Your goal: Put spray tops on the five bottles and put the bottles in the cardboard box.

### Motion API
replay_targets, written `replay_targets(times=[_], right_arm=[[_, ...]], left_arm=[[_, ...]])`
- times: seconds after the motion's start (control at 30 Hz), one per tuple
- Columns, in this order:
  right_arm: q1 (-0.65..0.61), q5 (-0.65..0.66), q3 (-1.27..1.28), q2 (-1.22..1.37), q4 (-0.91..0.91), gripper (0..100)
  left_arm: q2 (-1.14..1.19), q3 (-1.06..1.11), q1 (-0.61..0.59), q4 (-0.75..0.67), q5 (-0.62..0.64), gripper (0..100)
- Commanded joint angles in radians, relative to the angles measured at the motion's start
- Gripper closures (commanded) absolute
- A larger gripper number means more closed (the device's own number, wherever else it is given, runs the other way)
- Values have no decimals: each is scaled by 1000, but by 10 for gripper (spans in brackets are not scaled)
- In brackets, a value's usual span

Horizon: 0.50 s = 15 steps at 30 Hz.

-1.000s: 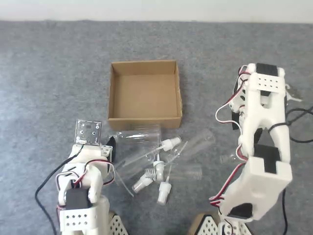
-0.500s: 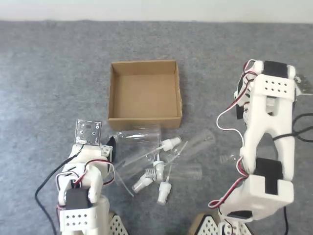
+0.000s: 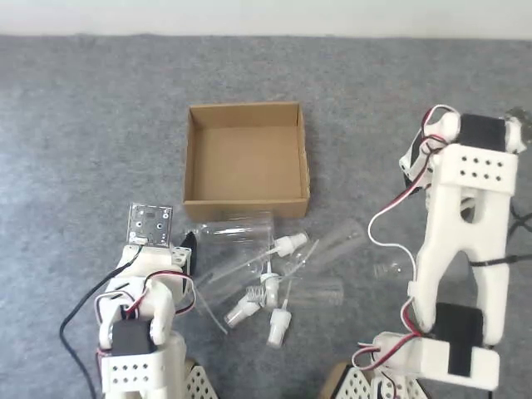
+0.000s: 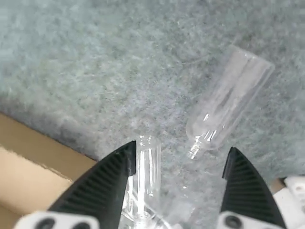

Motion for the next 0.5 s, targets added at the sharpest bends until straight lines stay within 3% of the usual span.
replay_targets(times=[0.0,0.27,0.47], right_arm=[[-4,118,2,-97,41,734],[-4,359,80,-220,39,735],[-4,634,160,-282,39,734]], left_arm=[[-15,-19,-5,-5,-6,822],[-15,-19,-5,-5,-6,822],[-15,-19,-5,-5,-6,822]])
